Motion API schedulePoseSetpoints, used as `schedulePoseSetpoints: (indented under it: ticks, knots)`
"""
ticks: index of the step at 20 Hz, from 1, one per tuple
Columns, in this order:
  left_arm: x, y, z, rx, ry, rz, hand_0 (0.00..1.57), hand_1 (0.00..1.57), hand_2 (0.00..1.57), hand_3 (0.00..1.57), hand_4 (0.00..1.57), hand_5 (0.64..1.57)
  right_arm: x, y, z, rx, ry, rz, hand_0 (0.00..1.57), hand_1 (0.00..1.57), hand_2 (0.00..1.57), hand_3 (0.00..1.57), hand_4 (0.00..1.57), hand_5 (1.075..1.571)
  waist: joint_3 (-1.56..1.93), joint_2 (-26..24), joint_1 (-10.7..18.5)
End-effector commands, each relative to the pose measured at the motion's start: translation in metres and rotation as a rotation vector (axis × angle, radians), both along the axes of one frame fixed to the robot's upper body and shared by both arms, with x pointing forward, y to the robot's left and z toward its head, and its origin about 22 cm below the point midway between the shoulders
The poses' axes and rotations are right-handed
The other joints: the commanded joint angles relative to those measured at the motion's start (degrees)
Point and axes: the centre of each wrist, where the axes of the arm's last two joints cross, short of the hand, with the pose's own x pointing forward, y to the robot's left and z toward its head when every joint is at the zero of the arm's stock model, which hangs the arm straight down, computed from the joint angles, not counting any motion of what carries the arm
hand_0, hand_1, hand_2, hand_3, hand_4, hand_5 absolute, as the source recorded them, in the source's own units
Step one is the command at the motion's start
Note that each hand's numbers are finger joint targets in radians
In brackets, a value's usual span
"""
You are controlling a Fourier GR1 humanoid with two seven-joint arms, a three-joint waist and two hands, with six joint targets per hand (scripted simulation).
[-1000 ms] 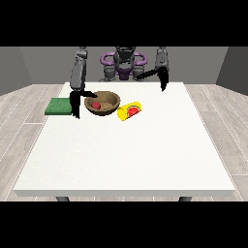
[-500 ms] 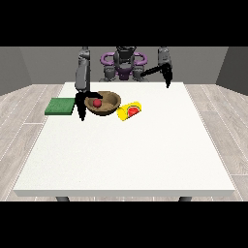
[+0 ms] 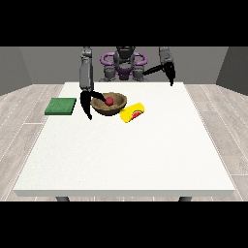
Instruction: Pick the cup and pour the ball into the bowl, then pick the bowl and place it on the pad
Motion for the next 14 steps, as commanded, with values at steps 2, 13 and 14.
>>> schedulePoseSetpoints:
  ticks: [2, 13, 14]
  knots:
    - [0.001, -0.006, 0.011, -0.017, -0.023, -0.037, 0.00, 0.00, 0.00, 0.00, 0.00, 1.568, -0.011, -0.017, -0.014, -0.134, 0.219, -0.040, 1.57, 1.57, 1.57, 1.57, 1.04, 1.553, 0.65, 2.5, 2.3]
    - [0.007, 0.067, -0.027, -0.051, 0.106, 0.127, 0.00, 0.00, 0.00, 0.00, 0.00, 1.570, 0.025, 0.013, 0.033, -0.246, 0.329, 0.009, 1.57, 1.57, 1.57, 1.57, 1.03, 1.554, 0.65, -6.5, -5.2]
    - [-0.002, 0.062, -0.044, -0.057, 0.109, 0.121, 0.00, 0.00, 0.00, 0.00, 0.00, 1.570, 0.021, 0.001, 0.031, -0.246, 0.335, 0.019, 1.57, 1.57, 1.57, 1.57, 1.03, 1.558, 0.66, -6.3, -5.1]
